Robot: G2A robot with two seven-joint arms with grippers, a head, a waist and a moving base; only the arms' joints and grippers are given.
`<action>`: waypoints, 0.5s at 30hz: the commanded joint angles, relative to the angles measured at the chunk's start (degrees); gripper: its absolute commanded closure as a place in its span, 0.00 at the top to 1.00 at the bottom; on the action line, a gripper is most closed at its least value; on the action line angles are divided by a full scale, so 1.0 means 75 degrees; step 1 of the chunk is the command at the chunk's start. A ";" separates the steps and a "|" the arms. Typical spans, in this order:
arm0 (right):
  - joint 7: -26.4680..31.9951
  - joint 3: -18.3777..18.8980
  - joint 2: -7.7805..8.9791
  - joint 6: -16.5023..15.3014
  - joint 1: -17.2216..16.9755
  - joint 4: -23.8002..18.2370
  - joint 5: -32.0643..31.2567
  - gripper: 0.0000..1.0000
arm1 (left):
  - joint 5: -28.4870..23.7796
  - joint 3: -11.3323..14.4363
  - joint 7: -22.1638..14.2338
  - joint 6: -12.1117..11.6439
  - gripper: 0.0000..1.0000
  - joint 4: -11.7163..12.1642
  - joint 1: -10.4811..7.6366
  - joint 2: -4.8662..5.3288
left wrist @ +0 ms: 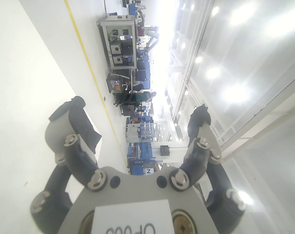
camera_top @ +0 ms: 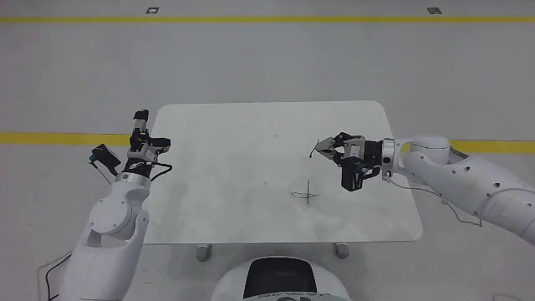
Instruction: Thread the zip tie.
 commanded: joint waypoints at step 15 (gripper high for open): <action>-0.2456 0.0004 0.0110 0.0810 -0.0137 0.0067 0.0000 0.00 | 0.0000 0.0000 0.0000 0.0000 1.00 0.0000 0.0000 0.0000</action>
